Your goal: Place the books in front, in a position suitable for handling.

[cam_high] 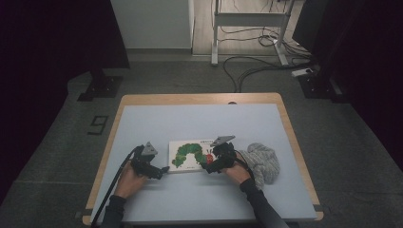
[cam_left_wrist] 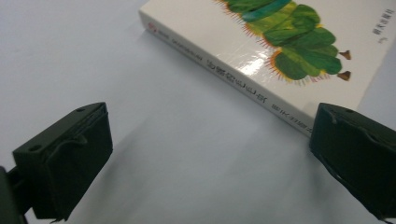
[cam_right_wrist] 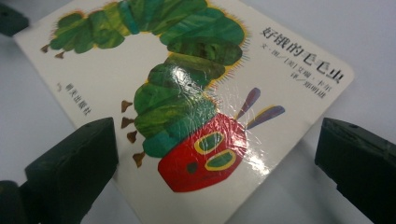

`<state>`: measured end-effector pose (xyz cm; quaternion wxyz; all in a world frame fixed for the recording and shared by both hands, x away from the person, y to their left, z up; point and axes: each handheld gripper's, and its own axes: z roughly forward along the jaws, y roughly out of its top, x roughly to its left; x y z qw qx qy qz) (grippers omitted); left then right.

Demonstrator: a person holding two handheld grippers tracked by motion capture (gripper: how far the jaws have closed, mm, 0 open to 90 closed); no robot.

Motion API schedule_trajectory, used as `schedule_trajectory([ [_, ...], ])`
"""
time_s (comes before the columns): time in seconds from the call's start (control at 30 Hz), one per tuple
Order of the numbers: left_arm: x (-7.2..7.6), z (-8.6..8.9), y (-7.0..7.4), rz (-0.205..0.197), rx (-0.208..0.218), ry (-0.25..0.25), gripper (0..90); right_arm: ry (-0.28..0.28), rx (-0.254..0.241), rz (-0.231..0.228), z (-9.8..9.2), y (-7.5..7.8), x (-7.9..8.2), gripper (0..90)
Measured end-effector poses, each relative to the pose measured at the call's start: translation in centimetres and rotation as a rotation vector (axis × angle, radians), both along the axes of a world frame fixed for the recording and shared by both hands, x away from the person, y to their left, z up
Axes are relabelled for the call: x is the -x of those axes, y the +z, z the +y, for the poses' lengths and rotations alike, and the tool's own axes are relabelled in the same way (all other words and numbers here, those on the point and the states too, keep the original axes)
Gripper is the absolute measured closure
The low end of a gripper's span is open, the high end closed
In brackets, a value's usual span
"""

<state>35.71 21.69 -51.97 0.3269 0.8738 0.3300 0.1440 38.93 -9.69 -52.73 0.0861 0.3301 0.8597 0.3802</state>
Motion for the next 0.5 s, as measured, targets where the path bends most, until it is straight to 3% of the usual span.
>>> schedule_trajectory([
  [0.1, 0.19, -0.42, 0.09, -0.005, -0.004, -0.019, 0.0, 0.000, -0.023, 0.032, -0.21, -0.17, -0.40, 0.0],
  [0.43, 0.71, -0.94, 0.34, -0.007, 0.014, -0.042, 0.0, 0.006, -0.012, 0.037, -0.10, -0.09, -0.67, 0.0],
  [0.5, 0.82, -1.09, 0.28, 0.013, 0.042, -0.066, 0.0, 0.004, -0.011, 0.041, -0.04, -0.06, -0.74, 0.0],
])
